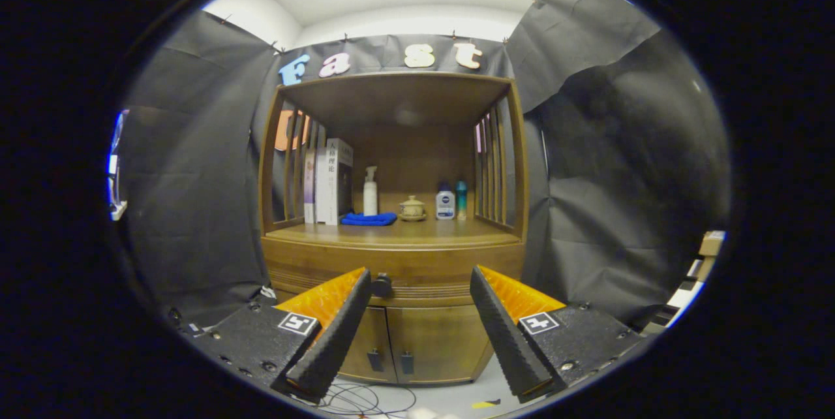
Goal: Pull open the drawer, take out the items inside it, and place them on the countertop above the cabinet.
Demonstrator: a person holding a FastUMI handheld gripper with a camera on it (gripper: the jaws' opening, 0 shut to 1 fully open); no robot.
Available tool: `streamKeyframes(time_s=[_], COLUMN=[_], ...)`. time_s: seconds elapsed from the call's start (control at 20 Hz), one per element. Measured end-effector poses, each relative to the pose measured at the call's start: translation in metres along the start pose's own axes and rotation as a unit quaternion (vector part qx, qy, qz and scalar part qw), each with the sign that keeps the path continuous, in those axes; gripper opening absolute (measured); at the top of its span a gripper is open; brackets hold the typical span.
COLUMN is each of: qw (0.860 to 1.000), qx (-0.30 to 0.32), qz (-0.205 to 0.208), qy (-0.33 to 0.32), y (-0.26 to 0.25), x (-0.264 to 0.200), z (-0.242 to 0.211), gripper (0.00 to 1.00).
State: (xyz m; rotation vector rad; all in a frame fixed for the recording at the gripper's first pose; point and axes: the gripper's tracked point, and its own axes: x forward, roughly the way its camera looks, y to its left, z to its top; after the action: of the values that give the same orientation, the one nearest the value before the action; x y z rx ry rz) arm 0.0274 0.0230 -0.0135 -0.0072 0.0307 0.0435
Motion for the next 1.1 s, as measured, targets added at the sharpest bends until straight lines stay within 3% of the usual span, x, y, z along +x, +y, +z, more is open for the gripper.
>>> streamKeyframes(time_s=[0.25, 0.9, 1.0, 1.1], qw=[1.0, 0.998, 0.997, 0.997], qx=[0.0, -0.01, -0.011, -0.016], qz=[0.017, 0.011, 0.007, 0.004], qy=[0.003, 0.063, 0.073, 0.072], y=[0.026, 0.059, 0.059, 0.058], x=[0.048, 0.178, 0.185, 0.189], z=[-0.015, -0.099, -0.106, -0.107], gripper=[0.98, 0.97, 0.97, 0.89])
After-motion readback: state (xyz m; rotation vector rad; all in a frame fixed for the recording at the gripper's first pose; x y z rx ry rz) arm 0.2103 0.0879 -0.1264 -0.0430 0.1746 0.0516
